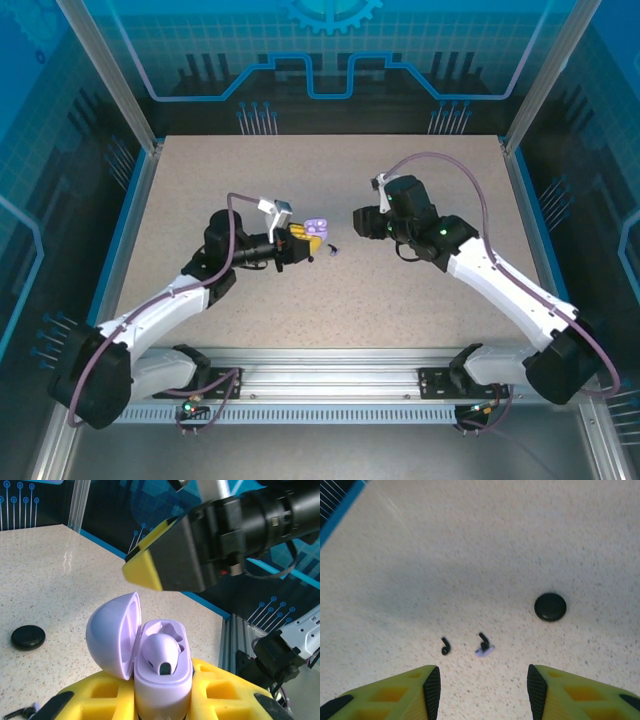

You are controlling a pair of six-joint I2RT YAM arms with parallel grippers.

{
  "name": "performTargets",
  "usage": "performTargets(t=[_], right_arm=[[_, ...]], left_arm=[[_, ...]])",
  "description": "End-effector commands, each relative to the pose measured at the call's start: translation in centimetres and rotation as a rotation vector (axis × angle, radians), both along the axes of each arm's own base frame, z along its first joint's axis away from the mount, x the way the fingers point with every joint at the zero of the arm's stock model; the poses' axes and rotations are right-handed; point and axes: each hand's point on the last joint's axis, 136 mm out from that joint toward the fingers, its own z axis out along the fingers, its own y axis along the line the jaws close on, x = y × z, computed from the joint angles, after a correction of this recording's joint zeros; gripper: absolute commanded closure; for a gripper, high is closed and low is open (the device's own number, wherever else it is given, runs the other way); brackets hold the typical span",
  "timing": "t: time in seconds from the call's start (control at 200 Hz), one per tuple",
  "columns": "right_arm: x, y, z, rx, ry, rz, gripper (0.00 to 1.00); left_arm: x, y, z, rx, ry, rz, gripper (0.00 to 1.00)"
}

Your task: Insert the wireless bluetooth earbuds into the charging case

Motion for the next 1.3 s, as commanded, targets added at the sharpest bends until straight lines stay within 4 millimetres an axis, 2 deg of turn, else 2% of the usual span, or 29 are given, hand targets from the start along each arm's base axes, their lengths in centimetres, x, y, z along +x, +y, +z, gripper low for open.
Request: performTargets(t=[0.0,0.225,0.52,0.67,0.921,1.296], right_arm=[[-0.4,0.0,-2.9,-0.033,0.097,0.032,0.49],[0.0,1.9,-7.2,-0.070,0.214,0.131,0.50],[1.5,4.1,-12.4,-0.095,0.331,0.179,0.69],[2.5,5.1,-14.5,-0.094,0.375,0.181,0.73],[4.0,6.2,-16.7,-0.085,0.407,0.165,0.81],[5.2,6.2,-18.8,-0.101,0.427,0.115,0.86]], left_arm=[[-0.7,0.8,-0.7,0.022,0.006,0.012,0.95],[-1.3,1.4,-1.0,0.033,0.016,0.032,0.95],[-1.6,1.7,-1.1,0.031,0.015,0.043,0.95],[-1.6,1.8,-1.2,0.032,0.017,0.047,0.95],[-1.7,1.9,-1.2,0.031,0.014,0.051,0.95],[-1.7,2.0,-1.3,0.030,0.012,0.056,0.95]])
